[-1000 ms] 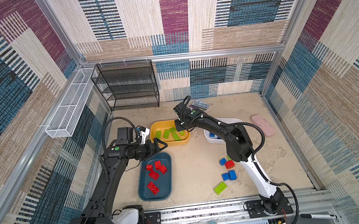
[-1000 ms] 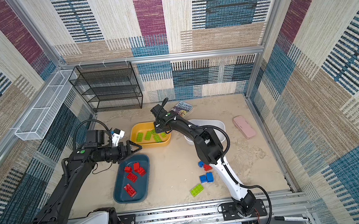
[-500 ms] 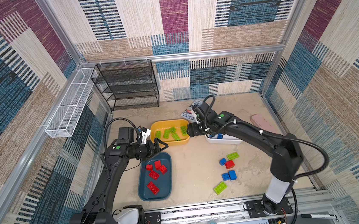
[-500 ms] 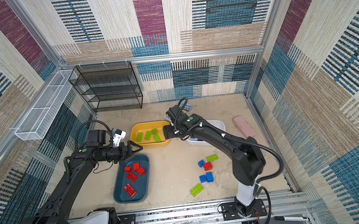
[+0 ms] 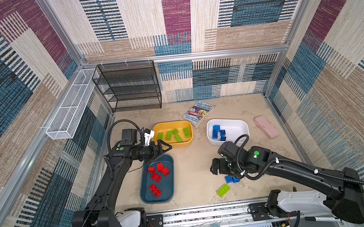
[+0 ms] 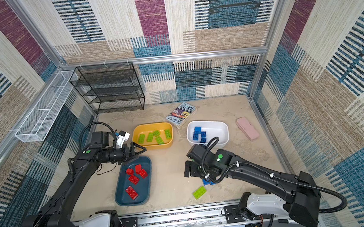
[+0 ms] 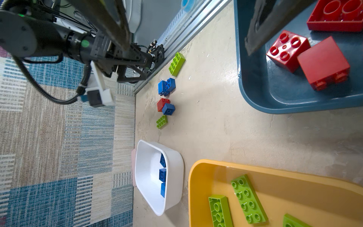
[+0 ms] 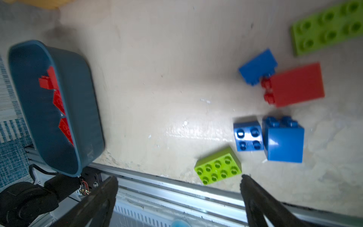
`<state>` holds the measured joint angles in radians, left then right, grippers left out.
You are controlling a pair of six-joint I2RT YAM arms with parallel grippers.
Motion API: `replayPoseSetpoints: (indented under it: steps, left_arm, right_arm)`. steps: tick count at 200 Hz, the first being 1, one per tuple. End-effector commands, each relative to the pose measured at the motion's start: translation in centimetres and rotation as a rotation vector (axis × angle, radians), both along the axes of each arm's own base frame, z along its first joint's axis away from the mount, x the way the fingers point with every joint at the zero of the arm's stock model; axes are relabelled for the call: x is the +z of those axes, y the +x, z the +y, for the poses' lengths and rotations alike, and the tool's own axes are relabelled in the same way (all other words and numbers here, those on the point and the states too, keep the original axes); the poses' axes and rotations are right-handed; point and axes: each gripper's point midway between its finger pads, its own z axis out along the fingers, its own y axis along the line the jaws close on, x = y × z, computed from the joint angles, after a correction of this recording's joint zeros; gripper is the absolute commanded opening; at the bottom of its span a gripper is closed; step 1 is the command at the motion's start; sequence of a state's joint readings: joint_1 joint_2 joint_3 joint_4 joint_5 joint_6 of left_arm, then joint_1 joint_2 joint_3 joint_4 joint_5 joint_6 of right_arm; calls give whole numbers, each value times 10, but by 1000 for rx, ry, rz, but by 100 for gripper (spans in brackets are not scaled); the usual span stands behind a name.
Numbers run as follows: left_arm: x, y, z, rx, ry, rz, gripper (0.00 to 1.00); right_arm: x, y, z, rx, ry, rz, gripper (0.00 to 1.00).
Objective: Sort the legos into containers by color
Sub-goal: Pick up the lego from the bottom-center of the table.
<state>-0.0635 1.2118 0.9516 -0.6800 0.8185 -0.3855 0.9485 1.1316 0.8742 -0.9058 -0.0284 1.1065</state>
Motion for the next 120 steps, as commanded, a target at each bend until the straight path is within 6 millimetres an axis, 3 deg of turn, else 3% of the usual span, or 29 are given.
replayPoseSetpoints:
  steps: [1,49,120]
  left_arm:
    - [4,2,-4,-15,-24,-19,94]
    - [5,1,-6,-20,-33,-22,94]
    - [10,-3,-9,-33,-54,-28,94]
  right_arm:
    - [-13,-15,-6,-220,40,114,98]
    - [-53,-43,7,-347,63,290,94]
    - [-80,-42,10,-442,12,341,73]
